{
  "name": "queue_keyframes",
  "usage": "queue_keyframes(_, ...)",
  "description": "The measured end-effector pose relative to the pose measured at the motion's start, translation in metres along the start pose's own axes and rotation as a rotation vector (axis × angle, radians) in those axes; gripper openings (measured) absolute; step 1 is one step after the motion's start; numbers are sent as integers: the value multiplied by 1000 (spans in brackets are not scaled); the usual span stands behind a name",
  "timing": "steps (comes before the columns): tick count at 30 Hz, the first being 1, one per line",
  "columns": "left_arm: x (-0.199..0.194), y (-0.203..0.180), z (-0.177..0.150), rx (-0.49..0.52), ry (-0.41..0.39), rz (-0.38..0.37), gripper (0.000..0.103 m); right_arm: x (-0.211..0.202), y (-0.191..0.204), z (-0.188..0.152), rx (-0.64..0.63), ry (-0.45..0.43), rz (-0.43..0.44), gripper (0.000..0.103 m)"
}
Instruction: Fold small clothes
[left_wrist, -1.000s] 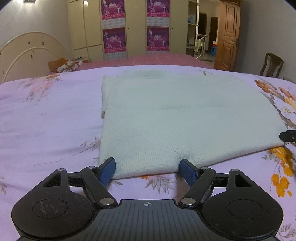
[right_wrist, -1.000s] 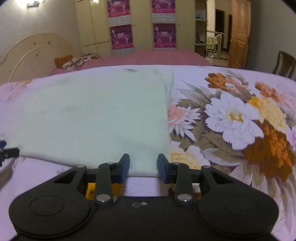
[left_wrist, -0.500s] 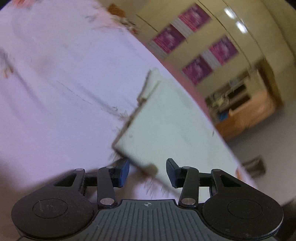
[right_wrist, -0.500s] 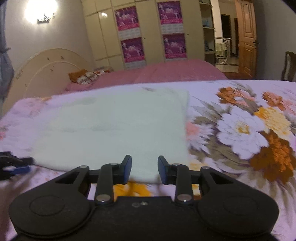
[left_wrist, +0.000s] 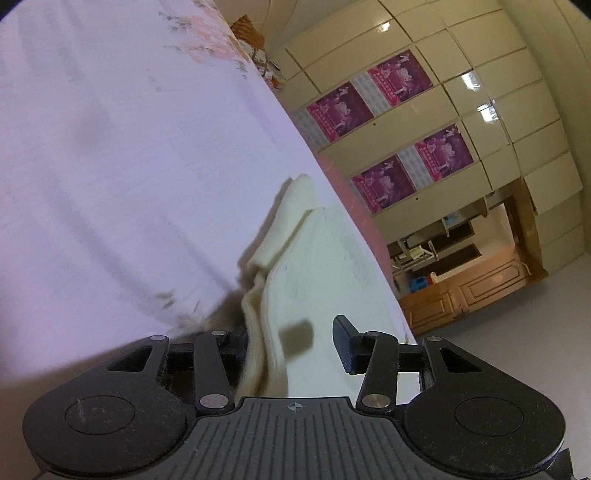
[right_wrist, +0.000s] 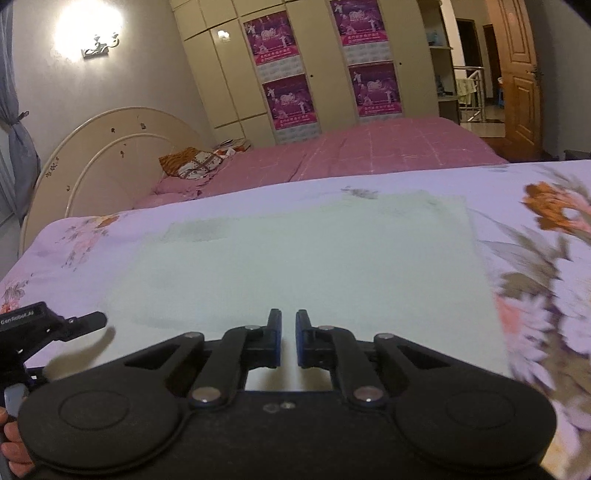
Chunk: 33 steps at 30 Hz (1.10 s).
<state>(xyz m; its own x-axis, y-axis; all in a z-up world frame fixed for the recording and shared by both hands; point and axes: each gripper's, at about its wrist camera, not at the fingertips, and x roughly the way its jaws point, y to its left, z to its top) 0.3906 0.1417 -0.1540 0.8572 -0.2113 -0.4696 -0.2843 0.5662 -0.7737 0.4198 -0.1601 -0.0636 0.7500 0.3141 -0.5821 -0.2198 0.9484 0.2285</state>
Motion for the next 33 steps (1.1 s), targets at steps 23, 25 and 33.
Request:
queue_keyframes(23,-14,2,-11,21,65,-12,30,12,31,-11,-93,41,21,6)
queue_keyframes(25,-30,9,-28,-5,48,-30,30,14,30,-11,-98,55,25,6)
queue_keyframes(33,-11,2,-33,-101,-10,-38,31,18,28,-12,-46,55,32,7)
